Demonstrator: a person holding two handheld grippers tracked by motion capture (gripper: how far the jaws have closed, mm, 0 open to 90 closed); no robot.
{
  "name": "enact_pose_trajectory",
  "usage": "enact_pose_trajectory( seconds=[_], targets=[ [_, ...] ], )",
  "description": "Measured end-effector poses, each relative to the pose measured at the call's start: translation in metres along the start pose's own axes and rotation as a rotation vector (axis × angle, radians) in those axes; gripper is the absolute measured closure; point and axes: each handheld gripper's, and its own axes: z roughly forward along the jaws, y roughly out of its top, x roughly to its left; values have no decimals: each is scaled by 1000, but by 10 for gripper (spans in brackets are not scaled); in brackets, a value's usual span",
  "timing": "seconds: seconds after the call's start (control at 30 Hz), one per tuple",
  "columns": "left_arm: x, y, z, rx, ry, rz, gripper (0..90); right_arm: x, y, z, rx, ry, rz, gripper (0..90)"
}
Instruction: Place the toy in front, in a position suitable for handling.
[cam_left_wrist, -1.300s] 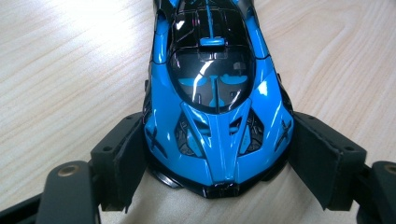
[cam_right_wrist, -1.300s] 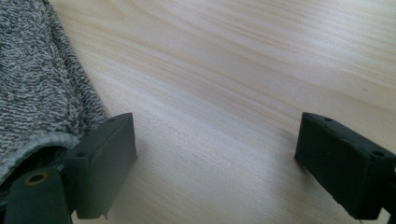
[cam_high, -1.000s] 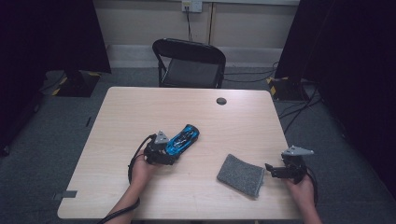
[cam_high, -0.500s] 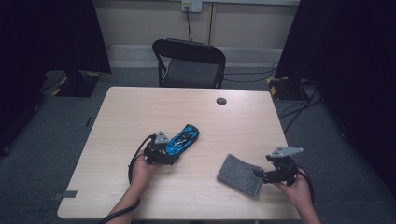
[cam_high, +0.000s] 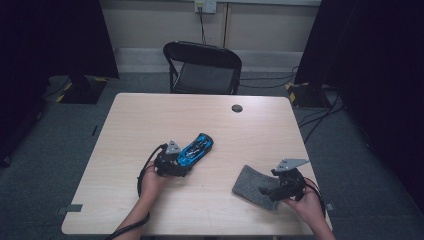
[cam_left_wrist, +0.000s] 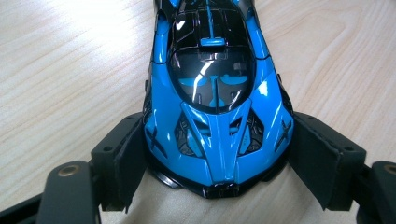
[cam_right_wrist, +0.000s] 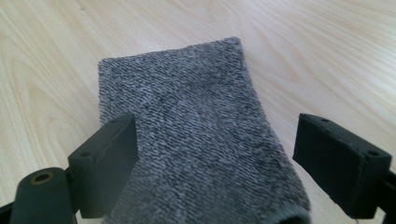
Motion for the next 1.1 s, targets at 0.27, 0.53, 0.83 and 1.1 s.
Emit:
enact_pose_trajectory(
  seconds=[0.27,0.53,0.83,1.1],
  targets=[
    [0,0,0,0,0,1,235,6,0,8,-9,25,-22,138],
    [0,0,0,0,1,0,235,12,0,20,24,32,-44,139],
    [0,0,-1,2,6,2,235,15,-1,31,55,24,-63,143],
    [-1,0,-1,3,4,-1,235,14,-2,37,87,30,-45,145]
  ],
)
